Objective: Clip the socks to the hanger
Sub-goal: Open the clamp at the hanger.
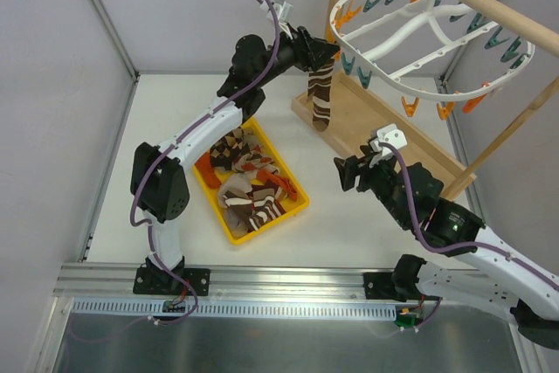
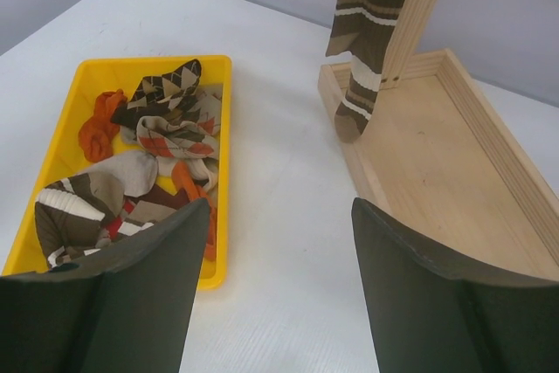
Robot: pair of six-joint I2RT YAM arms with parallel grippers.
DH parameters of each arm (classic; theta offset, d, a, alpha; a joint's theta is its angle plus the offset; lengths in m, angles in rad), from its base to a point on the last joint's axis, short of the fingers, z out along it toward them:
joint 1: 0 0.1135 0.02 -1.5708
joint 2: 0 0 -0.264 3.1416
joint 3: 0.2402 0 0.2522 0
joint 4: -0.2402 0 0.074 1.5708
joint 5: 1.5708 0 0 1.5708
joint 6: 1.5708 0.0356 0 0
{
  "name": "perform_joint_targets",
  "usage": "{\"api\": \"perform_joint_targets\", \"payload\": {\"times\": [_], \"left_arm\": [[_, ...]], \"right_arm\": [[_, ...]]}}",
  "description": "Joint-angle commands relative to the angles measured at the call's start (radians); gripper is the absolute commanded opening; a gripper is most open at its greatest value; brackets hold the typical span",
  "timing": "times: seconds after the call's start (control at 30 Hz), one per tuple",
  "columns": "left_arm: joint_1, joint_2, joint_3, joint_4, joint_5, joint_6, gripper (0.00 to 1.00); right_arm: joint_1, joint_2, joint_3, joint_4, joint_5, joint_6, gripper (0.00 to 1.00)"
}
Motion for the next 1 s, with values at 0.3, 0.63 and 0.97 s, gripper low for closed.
{"api": "perform_joint_targets", "payload": {"times": [0.3, 0.63, 0.97], "left_arm": [[-0.031, 0.001, 0.025, 0.063, 0.028, 0.011, 0.41], [-0.034, -0.074, 0.022, -0.099, -0.072, -0.061, 0.06], [-0.068, -0.143, 0.068, -0.265, -0.165, -0.061, 0.00]], "right_arm": [[-0.001, 0.025, 0.087, 0.034, 0.064, -0.035, 0.70], [-0.001, 0.115, 0.209, 0.097, 0.037, -0.149, 0.70], [-0.001, 0.299, 0.413, 0.157, 0.089, -0.365, 0.68]]}}
